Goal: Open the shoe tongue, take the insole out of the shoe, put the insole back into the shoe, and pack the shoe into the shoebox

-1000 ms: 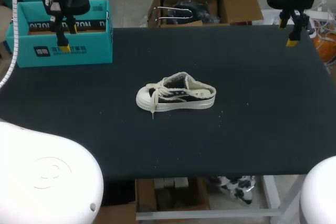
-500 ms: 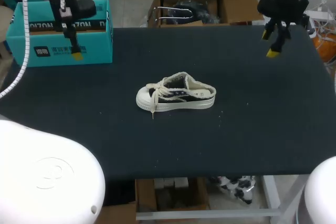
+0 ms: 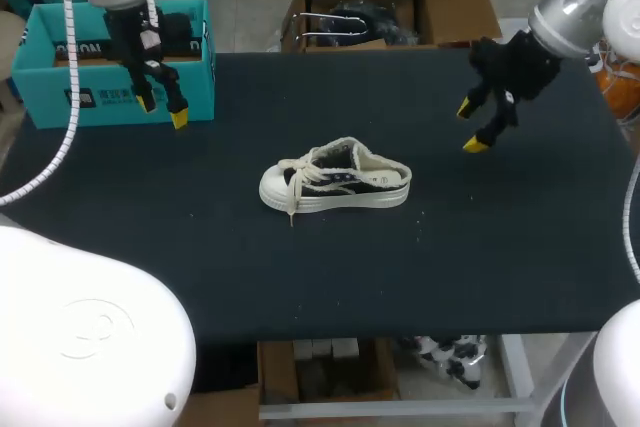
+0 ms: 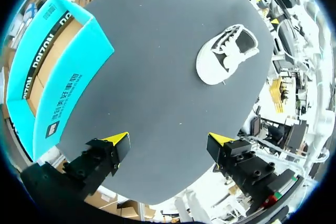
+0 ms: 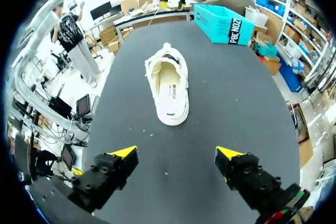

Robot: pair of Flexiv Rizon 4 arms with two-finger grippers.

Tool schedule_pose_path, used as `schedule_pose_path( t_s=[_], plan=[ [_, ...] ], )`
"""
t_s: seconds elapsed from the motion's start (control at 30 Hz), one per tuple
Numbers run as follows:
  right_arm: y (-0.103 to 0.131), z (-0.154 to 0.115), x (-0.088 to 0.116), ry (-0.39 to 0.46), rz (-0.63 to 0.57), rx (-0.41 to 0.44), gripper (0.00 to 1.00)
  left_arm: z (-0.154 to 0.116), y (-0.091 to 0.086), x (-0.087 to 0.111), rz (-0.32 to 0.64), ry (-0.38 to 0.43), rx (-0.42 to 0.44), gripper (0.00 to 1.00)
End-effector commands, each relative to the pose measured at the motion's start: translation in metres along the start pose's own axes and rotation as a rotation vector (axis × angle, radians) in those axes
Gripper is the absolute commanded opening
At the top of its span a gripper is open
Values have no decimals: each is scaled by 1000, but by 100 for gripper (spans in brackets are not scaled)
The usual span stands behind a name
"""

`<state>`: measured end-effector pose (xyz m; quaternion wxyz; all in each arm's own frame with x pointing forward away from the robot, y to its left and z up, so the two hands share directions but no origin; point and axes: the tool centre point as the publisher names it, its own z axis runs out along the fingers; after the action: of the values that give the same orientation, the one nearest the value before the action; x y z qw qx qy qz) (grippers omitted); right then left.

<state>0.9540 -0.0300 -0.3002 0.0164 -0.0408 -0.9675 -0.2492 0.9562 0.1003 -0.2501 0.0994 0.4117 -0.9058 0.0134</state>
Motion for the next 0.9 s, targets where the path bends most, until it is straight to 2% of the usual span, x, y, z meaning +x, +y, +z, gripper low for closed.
schedule_pose_path(
  t_s=[0.03, 0.27, 0.3, 0.33, 0.4, 0.63, 0.73, 0.9],
  plan=[
    [-4, 3, 1, -9, -1, -19, 100, 2, 2, 11, -156, -115, 7, 100],
    [-4, 3, 1, -9, -1, -19, 100, 2, 2, 11, -156, -115, 7, 100],
    [-4, 3, 1, -9, -1, -19, 100, 1, -5, 13, -211, -144, 5, 100],
    [-4, 3, 1, -9, -1, -19, 100, 0, -11, 17, -227, -106, -5, 100],
    [-4, 3, 1, -9, -1, -19, 100, 1, -17, 32, -267, -103, -1, 100],
    [-8, 43, -7, -12, -7, -166, 100, 8, -40, 67, -458, 27, -7, 100],
    [-4, 59, -5, -7, -2, -191, 100, 11, -45, 78, -484, 56, -9, 100],
    [3, 81, -4, -28, -5, -247, 100, 17, -53, 97, -540, 44, -12, 100]
  ],
)
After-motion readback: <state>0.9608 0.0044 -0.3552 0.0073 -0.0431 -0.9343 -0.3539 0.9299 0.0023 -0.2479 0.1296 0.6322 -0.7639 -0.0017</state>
